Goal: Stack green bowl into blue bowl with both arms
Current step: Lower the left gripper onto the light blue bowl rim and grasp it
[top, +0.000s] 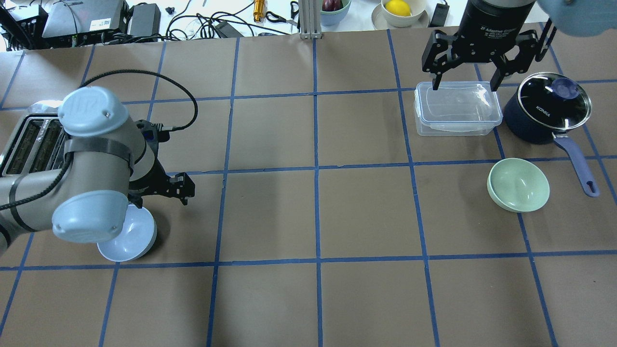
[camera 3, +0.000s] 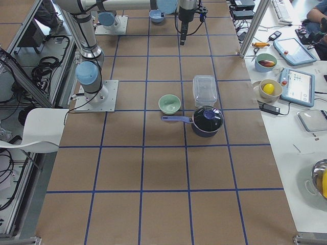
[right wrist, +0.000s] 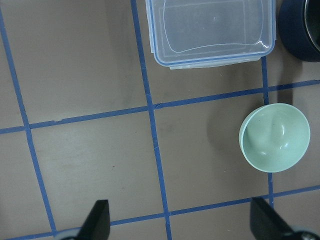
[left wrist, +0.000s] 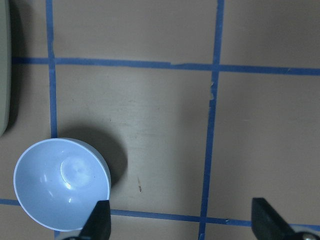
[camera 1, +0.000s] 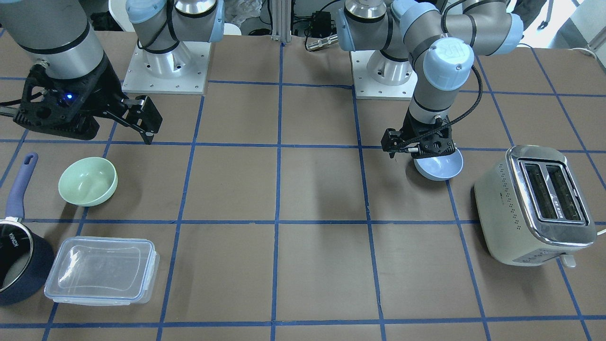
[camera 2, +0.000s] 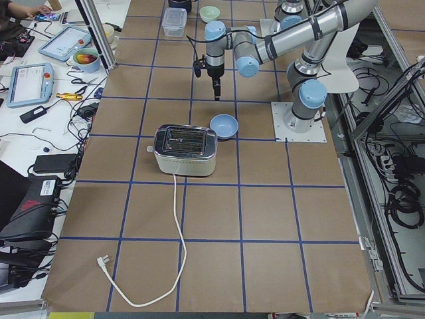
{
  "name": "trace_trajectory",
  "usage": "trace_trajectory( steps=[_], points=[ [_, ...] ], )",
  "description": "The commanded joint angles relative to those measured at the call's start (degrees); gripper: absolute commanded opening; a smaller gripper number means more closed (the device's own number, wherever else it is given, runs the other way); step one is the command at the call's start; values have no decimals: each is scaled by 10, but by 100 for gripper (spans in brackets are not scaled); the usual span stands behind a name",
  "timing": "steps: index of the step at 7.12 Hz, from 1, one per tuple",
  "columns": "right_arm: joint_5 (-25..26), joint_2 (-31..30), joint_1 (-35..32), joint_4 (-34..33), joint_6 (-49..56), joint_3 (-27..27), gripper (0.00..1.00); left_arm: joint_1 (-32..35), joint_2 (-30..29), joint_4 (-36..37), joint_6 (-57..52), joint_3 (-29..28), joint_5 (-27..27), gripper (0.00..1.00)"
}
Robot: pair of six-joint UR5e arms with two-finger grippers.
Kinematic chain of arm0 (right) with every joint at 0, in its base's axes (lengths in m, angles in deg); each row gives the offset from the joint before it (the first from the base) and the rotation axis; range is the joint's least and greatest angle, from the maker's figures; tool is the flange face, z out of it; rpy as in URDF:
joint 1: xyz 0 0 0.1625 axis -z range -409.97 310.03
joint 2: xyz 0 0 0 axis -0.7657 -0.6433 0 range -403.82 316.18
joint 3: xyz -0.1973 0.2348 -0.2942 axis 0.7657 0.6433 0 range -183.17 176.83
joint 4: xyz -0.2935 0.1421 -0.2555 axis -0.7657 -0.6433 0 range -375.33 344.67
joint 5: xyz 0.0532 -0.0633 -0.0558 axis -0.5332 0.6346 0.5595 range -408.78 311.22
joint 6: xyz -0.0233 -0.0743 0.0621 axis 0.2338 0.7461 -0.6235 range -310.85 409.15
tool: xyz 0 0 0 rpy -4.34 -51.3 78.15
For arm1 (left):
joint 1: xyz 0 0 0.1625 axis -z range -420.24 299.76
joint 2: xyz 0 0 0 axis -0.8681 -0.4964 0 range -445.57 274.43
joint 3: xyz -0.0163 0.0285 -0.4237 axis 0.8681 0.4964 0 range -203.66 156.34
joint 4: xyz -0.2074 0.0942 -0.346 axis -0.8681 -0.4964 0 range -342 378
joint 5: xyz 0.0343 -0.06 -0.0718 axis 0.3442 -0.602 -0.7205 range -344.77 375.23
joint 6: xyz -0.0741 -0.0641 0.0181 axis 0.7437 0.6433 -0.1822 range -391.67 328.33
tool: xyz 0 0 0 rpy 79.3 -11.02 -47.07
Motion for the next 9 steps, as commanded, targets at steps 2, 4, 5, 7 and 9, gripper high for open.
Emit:
trace_trajectory(
  steps=[2, 4, 5, 7, 9],
  points=[
    [0, 1, 1, 0, 0, 1, 100, -33, -12, 111, -17, 101, 31, 100],
    [-1, 2, 1, -1, 0, 1, 100, -36, -27, 145, -36, 112, 27, 60],
    [-2, 2, 1, -1, 0, 1, 100, -36, -34, 157, -62, 116, 27, 30],
    [0, 2, 1, 0, 0, 1, 100, -35, -39, 179, -73, 124, 29, 4],
    [-2, 2, 1, -1, 0, 1, 100, 0, -23, 187, -51, 105, 31, 4]
  ],
)
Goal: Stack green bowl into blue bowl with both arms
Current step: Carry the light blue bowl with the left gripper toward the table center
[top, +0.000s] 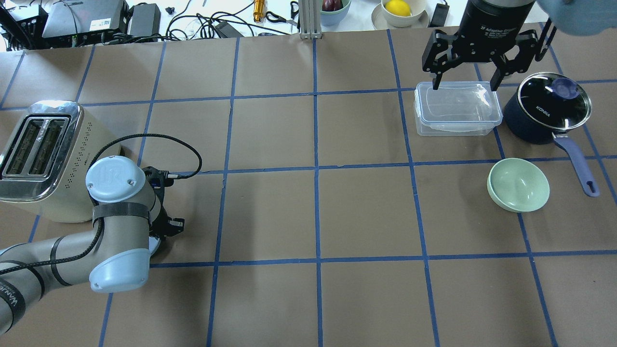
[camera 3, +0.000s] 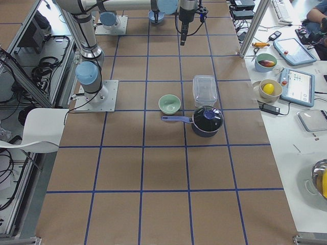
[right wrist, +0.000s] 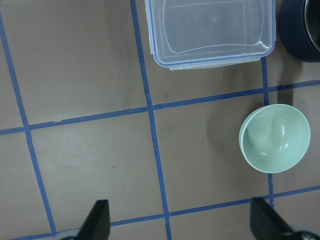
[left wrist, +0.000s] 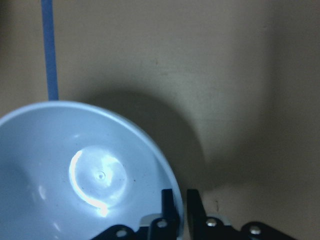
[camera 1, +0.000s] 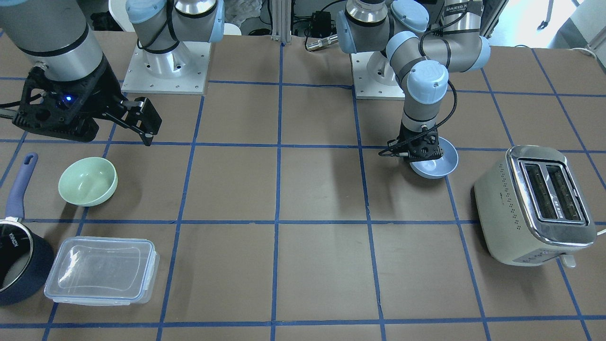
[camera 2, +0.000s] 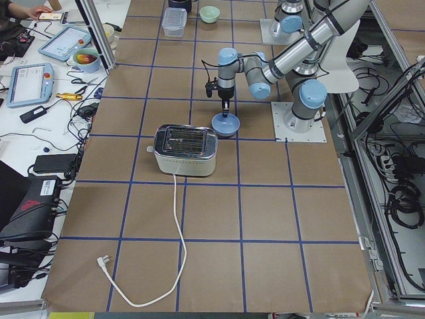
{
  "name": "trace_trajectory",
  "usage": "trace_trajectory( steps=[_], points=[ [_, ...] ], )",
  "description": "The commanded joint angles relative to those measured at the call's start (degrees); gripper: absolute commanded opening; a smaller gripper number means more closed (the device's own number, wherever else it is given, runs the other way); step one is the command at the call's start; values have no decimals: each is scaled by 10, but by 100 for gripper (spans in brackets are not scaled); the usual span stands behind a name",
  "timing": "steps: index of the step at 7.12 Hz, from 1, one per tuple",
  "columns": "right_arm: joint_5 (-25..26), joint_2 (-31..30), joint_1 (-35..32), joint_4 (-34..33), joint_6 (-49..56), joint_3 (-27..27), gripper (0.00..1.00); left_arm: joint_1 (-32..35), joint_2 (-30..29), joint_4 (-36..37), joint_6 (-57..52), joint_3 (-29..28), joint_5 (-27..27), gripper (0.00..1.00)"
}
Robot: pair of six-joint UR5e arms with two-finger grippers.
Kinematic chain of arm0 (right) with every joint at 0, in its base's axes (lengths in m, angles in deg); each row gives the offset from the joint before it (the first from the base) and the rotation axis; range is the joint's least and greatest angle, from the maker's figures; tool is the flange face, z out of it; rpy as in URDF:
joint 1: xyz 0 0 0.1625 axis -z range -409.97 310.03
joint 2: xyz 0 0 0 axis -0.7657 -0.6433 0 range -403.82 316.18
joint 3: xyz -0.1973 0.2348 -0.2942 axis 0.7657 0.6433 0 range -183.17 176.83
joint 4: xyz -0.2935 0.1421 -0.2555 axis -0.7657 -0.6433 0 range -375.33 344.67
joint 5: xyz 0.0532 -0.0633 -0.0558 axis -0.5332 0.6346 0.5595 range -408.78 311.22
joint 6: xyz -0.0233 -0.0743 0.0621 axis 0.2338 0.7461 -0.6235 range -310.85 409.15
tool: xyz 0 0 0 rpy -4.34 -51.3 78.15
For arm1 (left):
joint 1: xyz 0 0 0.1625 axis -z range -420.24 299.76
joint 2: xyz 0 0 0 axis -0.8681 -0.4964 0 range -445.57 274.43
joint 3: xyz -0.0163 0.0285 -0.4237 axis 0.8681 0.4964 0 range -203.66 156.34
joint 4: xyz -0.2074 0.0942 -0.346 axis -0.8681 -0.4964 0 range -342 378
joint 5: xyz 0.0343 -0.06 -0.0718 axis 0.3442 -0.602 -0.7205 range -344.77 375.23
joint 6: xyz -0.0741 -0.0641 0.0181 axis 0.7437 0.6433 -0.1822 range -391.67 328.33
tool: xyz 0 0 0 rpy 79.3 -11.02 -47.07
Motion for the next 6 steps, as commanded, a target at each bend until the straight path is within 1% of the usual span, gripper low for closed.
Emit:
trace_trajectory(
  steps=[1, 2, 3, 4, 5, 6],
  points=[
    [-2, 0, 0, 0, 0, 1, 100, 82, 2, -7, 83, -45, -4, 5],
    [-3, 0, 1, 0, 0, 1, 100, 168, -9, -54, 174, -104, -7, 7],
    [-4, 0, 1, 0, 0, 1, 100, 227, -33, -130, 271, -191, -38, 8],
    [-3, 0, 2, 0, 0, 2, 100, 257, -61, -188, 379, -275, -69, 8],
    [-2, 1, 2, 0, 0, 4, 100, 279, -102, -183, 435, -320, -127, 9],
    [-3, 1, 2, 0, 0, 4, 100, 297, -144, -149, 470, -344, -143, 9]
  ],
)
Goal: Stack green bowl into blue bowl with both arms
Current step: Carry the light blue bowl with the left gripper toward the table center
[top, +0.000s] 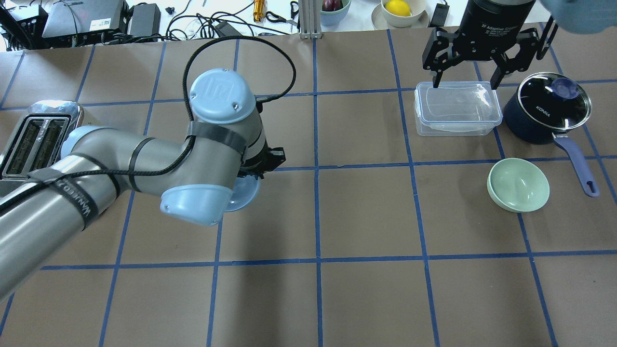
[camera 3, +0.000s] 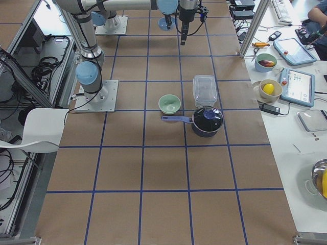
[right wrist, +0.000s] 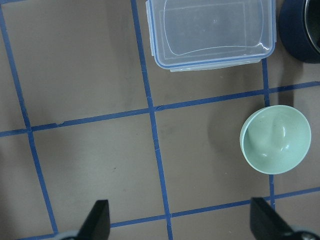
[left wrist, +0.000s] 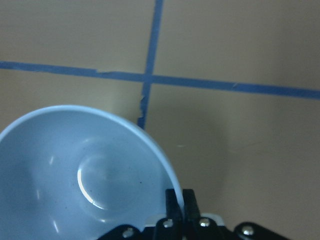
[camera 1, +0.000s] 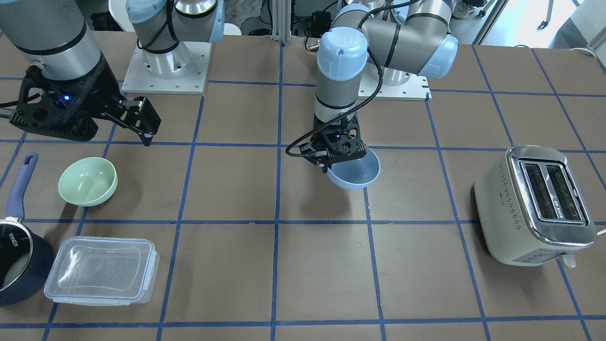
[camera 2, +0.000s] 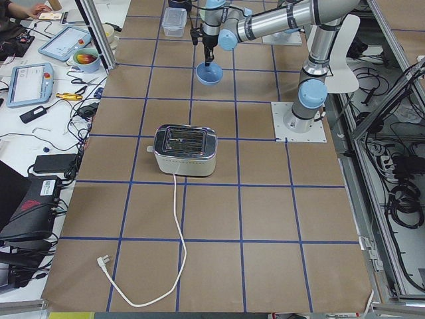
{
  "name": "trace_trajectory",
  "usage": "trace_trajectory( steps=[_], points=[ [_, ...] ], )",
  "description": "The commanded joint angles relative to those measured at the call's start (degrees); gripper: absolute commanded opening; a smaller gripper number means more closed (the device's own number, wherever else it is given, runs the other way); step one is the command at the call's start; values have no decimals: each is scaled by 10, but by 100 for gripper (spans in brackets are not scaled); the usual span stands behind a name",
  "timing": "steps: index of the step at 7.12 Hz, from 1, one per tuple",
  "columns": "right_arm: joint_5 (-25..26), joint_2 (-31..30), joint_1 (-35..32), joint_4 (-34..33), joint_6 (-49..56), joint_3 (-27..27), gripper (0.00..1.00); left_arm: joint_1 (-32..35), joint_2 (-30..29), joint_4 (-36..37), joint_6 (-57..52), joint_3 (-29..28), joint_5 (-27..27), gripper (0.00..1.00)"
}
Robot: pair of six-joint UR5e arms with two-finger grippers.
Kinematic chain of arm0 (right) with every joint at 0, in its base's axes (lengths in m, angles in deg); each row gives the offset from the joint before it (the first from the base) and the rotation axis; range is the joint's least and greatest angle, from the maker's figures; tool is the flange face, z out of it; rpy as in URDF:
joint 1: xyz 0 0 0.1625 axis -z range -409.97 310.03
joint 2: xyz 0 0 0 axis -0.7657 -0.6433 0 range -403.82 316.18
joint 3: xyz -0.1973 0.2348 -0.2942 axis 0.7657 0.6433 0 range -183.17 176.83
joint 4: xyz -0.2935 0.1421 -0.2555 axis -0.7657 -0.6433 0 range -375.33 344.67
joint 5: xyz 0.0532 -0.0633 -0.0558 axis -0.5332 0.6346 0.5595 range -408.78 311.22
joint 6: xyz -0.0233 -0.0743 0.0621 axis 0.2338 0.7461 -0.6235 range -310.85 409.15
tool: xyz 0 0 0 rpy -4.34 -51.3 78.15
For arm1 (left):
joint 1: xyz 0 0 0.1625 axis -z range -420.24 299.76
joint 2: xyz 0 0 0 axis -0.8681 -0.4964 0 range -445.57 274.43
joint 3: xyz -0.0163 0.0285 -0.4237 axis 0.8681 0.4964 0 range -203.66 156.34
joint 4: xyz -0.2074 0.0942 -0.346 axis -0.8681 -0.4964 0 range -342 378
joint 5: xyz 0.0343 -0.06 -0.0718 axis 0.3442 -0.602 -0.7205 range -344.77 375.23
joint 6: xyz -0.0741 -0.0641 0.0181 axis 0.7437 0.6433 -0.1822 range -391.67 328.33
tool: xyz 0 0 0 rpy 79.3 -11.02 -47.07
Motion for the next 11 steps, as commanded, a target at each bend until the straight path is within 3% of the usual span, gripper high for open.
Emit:
trace_trajectory(
  steps=[1, 3, 6, 7, 8, 9, 11],
  points=[
    [-1, 0, 0, 0, 0, 2, 100, 46, -90, 34, 64, -75, -27, 8],
    [-1, 0, 0, 0, 0, 2, 100, 74, -159, 36, 109, -154, -8, 11],
    [-1, 0, 0, 0, 0, 2, 100, 89, -208, 38, 108, -167, -11, 24],
    [-1, 1, 0, 0, 0, 2, 100, 90, -210, 52, 106, -168, -11, 43],
    [-1, 1, 0, 0, 0, 2, 100, 92, -200, 71, 105, -166, -9, 74],
    [-1, 1, 0, 0, 0, 2, 100, 90, -167, 69, 86, -166, -6, 100],
    [-1, 1, 0, 0, 0, 1, 100, 55, -108, 52, 30, -157, 1, 100]
  ],
)
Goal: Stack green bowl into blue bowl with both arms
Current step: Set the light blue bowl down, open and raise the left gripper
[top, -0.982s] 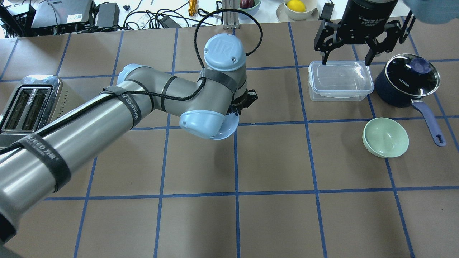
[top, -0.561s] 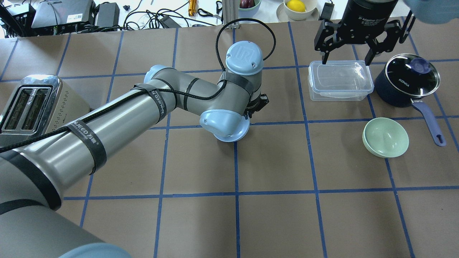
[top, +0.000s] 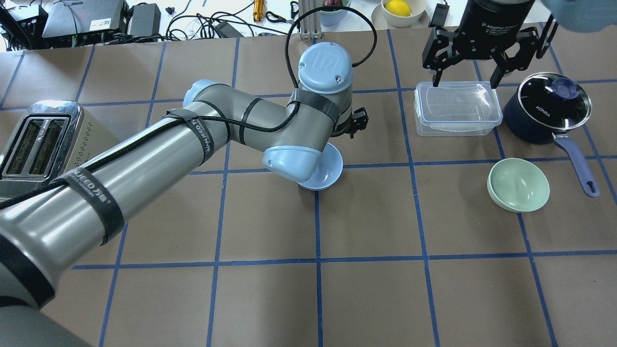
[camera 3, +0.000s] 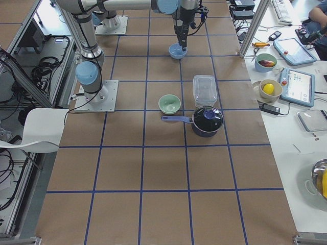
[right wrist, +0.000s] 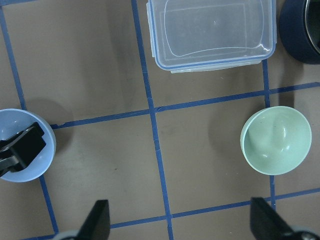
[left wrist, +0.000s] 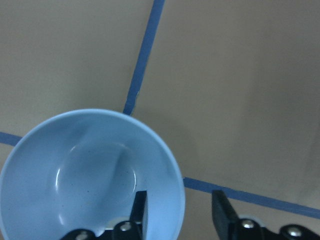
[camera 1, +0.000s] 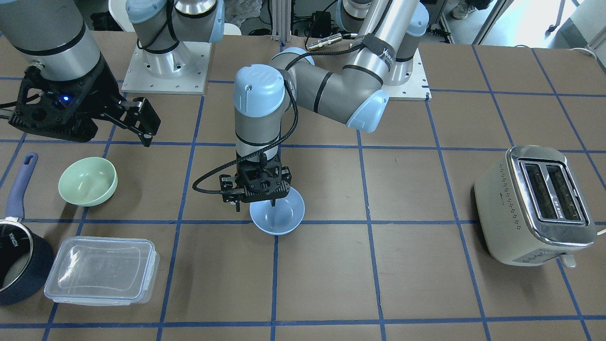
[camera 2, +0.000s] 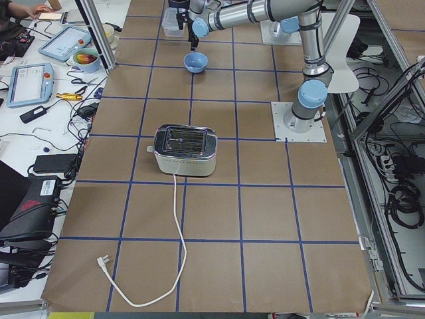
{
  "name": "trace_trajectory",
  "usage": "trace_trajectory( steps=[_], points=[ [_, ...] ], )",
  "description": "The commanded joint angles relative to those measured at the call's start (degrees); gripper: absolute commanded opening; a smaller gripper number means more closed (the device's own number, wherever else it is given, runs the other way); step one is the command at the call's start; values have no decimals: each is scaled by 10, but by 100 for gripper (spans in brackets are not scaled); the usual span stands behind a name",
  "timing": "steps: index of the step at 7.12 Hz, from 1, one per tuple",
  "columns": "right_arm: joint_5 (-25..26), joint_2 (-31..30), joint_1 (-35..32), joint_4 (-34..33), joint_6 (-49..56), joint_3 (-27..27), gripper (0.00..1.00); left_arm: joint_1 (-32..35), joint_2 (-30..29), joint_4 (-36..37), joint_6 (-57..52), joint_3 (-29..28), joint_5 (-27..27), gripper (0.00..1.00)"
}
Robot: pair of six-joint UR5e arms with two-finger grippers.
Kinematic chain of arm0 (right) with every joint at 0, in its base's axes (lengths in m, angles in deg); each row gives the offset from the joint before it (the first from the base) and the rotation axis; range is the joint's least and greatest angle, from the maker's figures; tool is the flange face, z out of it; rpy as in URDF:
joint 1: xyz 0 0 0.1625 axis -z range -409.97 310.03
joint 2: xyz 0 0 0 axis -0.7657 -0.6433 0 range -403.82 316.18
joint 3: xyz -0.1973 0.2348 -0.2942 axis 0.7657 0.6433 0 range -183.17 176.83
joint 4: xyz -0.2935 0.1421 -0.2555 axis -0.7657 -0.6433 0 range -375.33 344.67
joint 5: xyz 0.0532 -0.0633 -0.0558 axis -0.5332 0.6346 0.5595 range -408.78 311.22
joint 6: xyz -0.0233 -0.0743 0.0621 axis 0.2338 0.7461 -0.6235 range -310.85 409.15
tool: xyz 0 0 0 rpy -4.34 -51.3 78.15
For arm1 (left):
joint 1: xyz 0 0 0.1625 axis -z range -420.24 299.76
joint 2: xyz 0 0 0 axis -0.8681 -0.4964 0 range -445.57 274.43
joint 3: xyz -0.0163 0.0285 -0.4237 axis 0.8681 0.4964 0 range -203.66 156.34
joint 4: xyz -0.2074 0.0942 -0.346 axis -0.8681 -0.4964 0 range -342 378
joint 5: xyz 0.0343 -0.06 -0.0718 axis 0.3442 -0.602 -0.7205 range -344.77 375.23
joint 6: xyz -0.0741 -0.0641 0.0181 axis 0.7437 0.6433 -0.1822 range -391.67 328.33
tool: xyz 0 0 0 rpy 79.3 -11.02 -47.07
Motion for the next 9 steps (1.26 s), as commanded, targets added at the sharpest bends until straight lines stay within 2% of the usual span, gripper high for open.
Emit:
trace_trajectory(
  steps=[1, 4, 6, 9],
  points=[
    [0, 0, 0, 0, 0, 0, 100, -56, 76, -52, -92, 3, -6, 100],
    [0, 0, 0, 0, 0, 0, 100, -183, 211, -301, -329, -12, -11, 100],
    [1, 0, 0, 0, 0, 0, 100, -279, 268, -370, -459, -22, -3, 100],
    [0, 0, 0, 0, 0, -1, 100, -287, 283, -369, -476, -14, -9, 100]
  ],
)
